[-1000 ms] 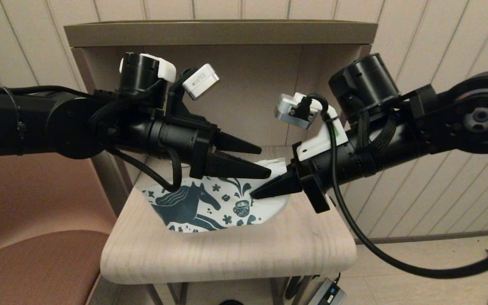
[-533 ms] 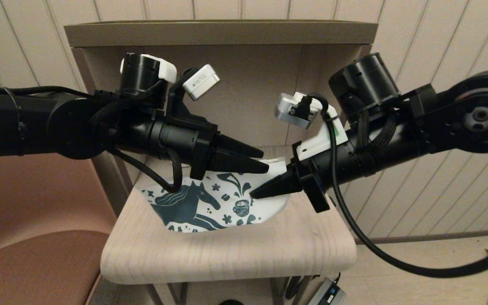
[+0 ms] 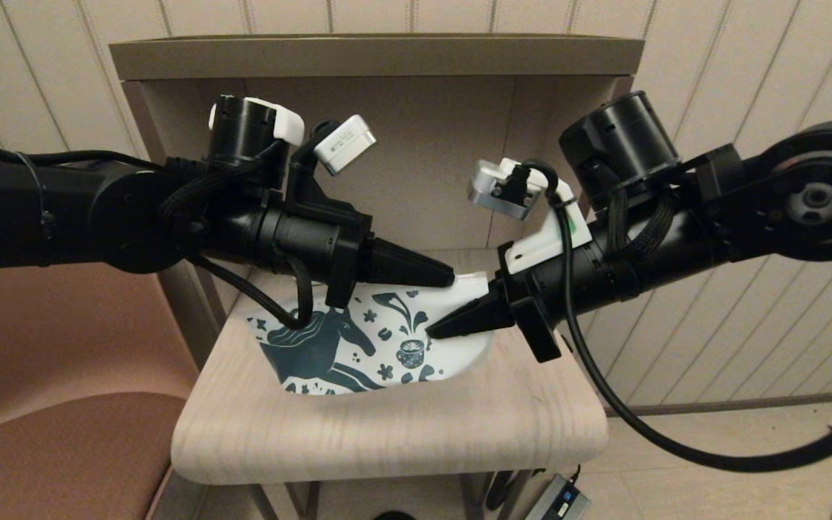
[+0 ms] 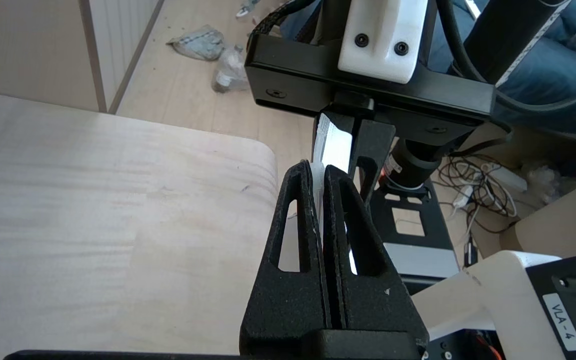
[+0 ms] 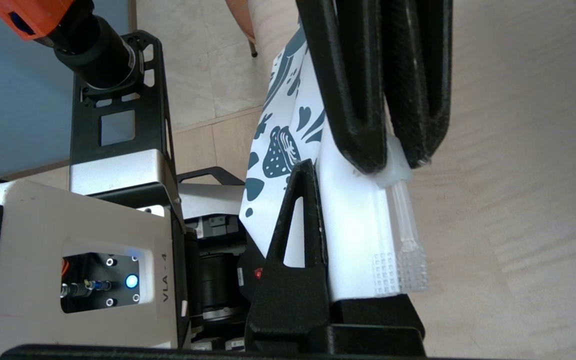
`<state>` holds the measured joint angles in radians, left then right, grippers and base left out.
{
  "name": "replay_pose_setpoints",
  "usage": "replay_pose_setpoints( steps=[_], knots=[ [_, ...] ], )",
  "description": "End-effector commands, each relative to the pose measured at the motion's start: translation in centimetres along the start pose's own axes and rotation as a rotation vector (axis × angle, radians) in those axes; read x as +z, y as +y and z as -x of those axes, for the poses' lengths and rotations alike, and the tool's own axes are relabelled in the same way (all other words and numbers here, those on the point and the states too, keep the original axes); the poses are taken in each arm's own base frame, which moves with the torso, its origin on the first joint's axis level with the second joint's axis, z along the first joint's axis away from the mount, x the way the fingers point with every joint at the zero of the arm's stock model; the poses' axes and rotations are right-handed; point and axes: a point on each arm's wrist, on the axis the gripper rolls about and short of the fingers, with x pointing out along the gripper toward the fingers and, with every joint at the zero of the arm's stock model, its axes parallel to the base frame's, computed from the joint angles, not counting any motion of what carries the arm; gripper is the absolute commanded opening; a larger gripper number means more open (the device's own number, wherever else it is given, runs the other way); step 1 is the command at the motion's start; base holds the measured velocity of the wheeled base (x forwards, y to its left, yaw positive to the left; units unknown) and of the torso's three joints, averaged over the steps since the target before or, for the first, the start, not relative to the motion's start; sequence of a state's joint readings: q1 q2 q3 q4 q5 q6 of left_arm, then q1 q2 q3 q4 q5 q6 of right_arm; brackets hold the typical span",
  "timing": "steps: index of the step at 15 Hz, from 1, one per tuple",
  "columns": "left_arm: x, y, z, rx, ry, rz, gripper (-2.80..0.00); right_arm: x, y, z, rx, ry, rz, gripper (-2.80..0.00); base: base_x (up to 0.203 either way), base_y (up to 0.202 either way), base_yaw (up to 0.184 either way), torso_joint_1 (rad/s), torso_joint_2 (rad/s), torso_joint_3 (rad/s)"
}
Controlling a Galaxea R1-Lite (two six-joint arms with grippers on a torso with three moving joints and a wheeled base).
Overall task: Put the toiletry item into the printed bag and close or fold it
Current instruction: Close the strorage bag and place it on the desk
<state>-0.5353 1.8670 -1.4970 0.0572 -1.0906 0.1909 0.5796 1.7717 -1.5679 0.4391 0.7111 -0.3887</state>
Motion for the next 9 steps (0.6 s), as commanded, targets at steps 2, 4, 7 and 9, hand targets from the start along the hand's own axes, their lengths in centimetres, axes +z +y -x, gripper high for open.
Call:
replay_pose_setpoints(
  steps=[2,4,7,9],
  knots=[
    [-0.32,0.03,0.00,-0.006,0.004,0.008,-2.80,-0.06,-0.26,0.22,-0.008,-0.004,0.000,-2.80,0.000,0.000,0.000,0.000,0.00,0.000],
    [-0.54,-0.08,0.11,-0.004,0.008,-0.003,-2.80,0.01,-0.17,0.63,-0.016,-0.011,0.005,-2.80,0.000,0.000,0.000,0.000,0.00,0.000],
    [-0.63,-0.05,0.14,-0.002,0.009,-0.005,-2.80,0.04,0.02,0.92,-0.020,-0.014,0.007,-2.80,0.000,0.000,0.000,0.000,0.00,0.000],
    [-0.55,-0.05,0.34,0.002,0.007,-0.006,-2.80,-0.02,0.01,0.96,-0.021,-0.012,0.005,-2.80,0.000,0.000,0.000,0.000,0.00,0.000]
  ],
)
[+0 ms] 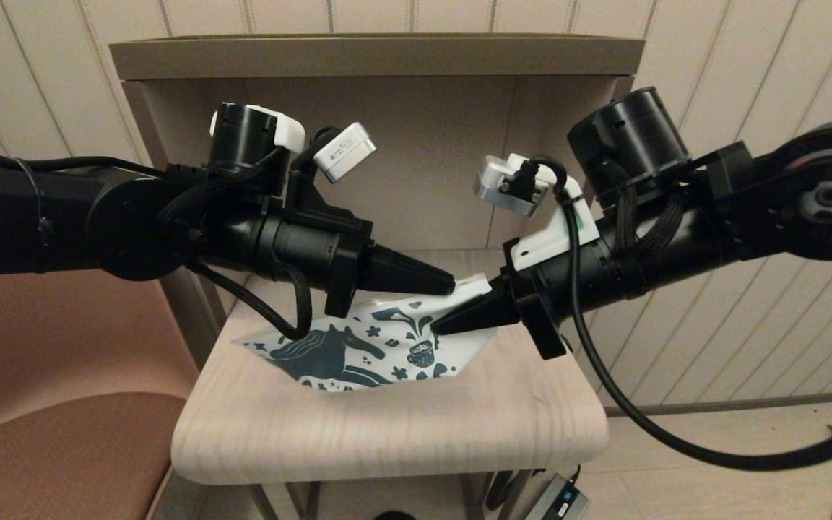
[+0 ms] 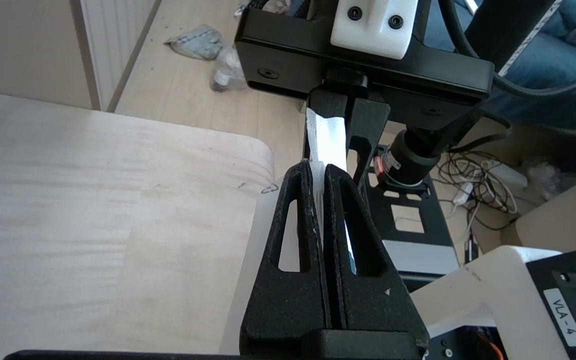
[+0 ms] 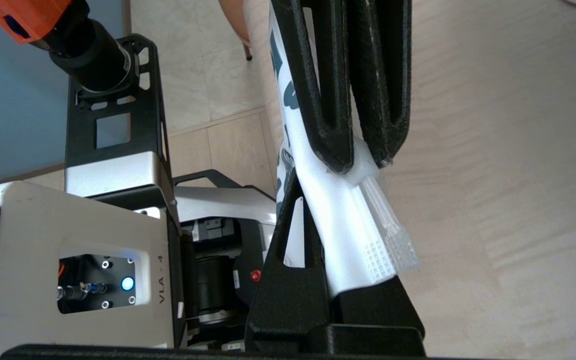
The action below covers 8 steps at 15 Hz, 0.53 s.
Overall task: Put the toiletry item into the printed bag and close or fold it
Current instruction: Close the strorage bag and place it on the desk
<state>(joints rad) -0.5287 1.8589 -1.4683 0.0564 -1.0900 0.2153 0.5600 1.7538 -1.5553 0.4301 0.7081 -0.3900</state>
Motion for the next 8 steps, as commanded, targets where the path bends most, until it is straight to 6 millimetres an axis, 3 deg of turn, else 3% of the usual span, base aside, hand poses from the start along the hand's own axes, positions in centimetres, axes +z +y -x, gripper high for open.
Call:
replay_pose_setpoints(
  steps=[1,8],
  knots=[
    [0.01,0.00,0.10,-0.003,-0.002,0.000,-2.80,-0.06,-0.03,0.25,-0.002,-0.001,-0.001,-2.80,0.000,0.000,0.000,0.000,0.00,0.000],
    [-0.01,0.15,0.45,0.009,-0.003,-0.002,-2.80,-0.30,-0.32,0.79,-0.022,-0.010,-0.002,-2.80,0.000,0.000,0.000,0.000,0.00,0.000]
  ],
)
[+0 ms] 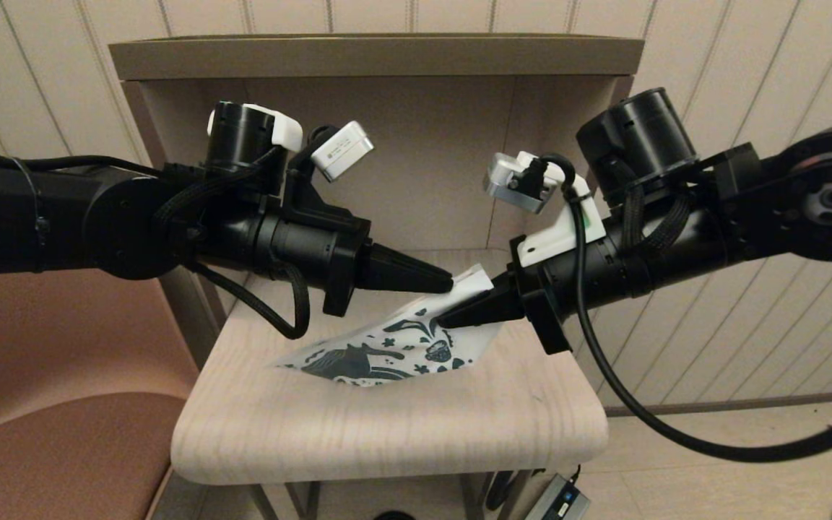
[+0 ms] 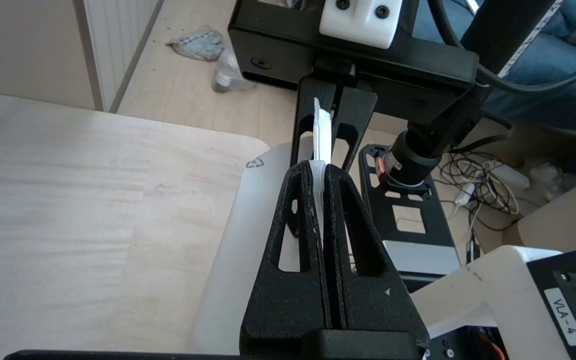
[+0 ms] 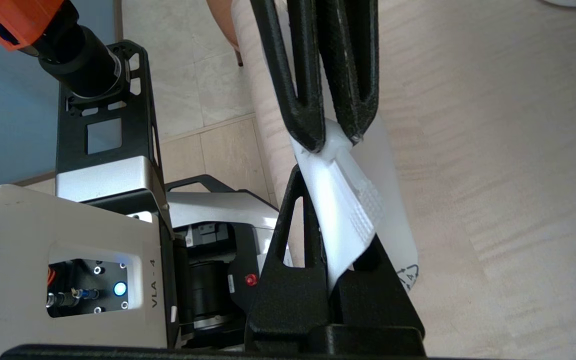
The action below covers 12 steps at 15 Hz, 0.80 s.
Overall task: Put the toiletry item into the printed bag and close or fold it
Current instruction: Close the strorage bag and place it on the desk
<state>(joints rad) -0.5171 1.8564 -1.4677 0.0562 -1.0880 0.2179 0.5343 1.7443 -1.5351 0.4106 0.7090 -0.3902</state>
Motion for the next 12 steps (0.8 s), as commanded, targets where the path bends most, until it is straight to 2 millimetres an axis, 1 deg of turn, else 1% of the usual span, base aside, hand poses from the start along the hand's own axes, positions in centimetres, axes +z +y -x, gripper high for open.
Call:
replay_pose_setpoints(
  steps=[1,6,12],
  knots=[
    [-0.04,0.04,0.10,-0.003,-0.001,0.000,-2.80,0.09,0.14,0.21,0.002,-0.004,0.004,-2.80,0.000,0.000,0.000,0.000,0.00,0.000],
    [-0.01,0.16,0.03,-0.001,-0.001,-0.007,-2.80,0.10,0.26,0.09,0.008,-0.003,0.006,-2.80,0.000,0.000,0.000,0.000,0.00,0.000],
    [0.51,0.08,0.09,0.010,-0.006,-0.012,-2.80,0.04,0.26,-0.47,0.006,0.012,0.004,-2.80,0.000,0.000,0.000,0.000,0.00,0.000]
  ],
)
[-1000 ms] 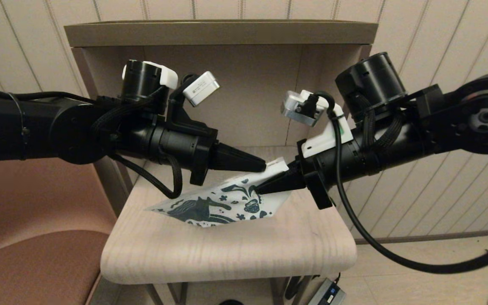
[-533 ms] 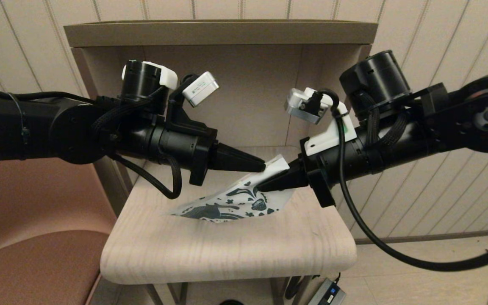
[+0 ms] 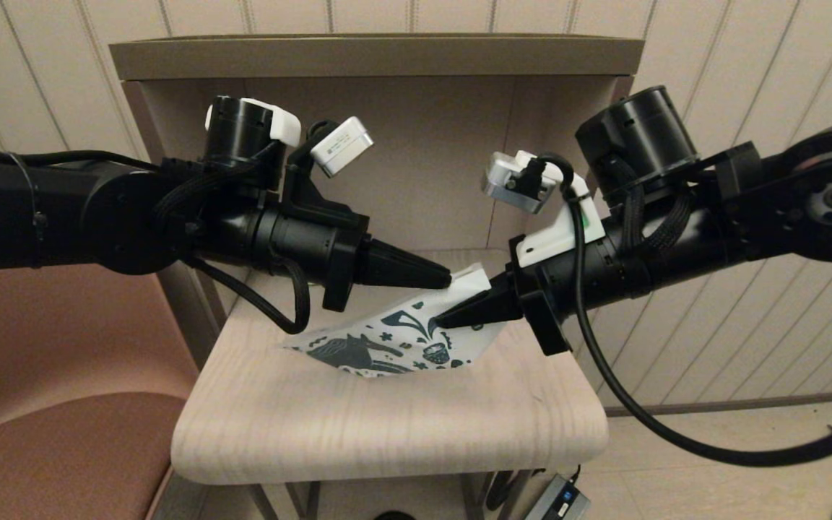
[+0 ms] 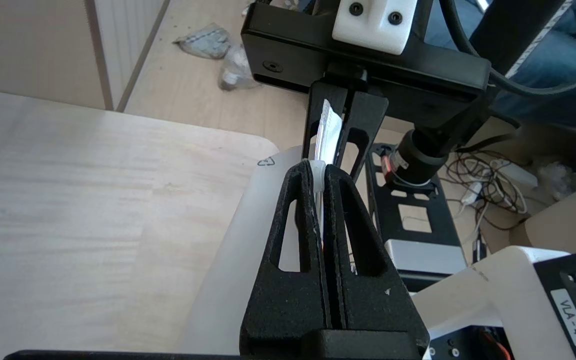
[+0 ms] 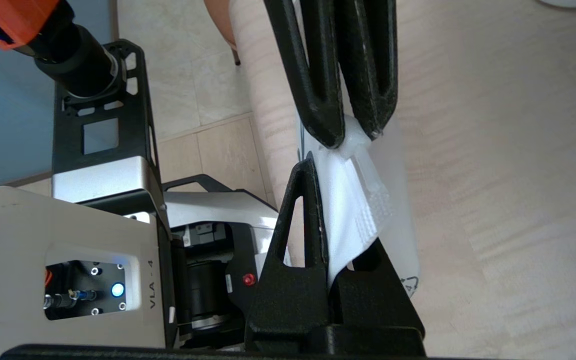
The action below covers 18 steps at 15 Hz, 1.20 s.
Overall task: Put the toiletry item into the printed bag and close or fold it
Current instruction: Close the strorage bag and place it on the desk
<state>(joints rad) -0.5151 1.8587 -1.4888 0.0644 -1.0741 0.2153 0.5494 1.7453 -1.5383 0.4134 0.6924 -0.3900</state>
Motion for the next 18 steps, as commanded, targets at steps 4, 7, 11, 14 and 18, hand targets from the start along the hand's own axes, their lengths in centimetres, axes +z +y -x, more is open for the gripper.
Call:
replay_pose_setpoints(
  steps=[4,7,11,14,18],
  knots=[
    [-0.1,0.6,-0.4,-0.002,0.003,0.003,-2.80,-0.1,-0.2,-0.5,-0.005,0.015,-0.002,-2.80,0.000,0.000,0.000,0.000,0.00,0.000],
    [-0.7,1.0,-0.9,-0.006,0.013,0.019,-2.80,0.2,-0.2,-0.3,-0.013,0.005,0.007,-2.80,0.000,0.000,0.000,0.000,0.00,0.000],
    [-1.3,1.4,-1.2,-0.010,0.022,0.030,-2.80,0.3,-0.2,0.1,-0.019,-0.001,0.009,-2.80,0.000,0.000,0.000,0.000,0.00,0.000],
    [-1.3,1.3,-1.1,-0.009,0.022,0.030,-2.80,0.2,-0.3,0.2,-0.025,-0.001,0.007,-2.80,0.000,0.000,0.000,0.000,0.00,0.000],
    [-1.4,1.4,-0.9,-0.005,0.022,0.031,-2.80,0.2,-0.3,0.5,-0.033,-0.006,0.008,-2.80,0.000,0.000,0.000,0.000,0.00,0.000]
  ],
)
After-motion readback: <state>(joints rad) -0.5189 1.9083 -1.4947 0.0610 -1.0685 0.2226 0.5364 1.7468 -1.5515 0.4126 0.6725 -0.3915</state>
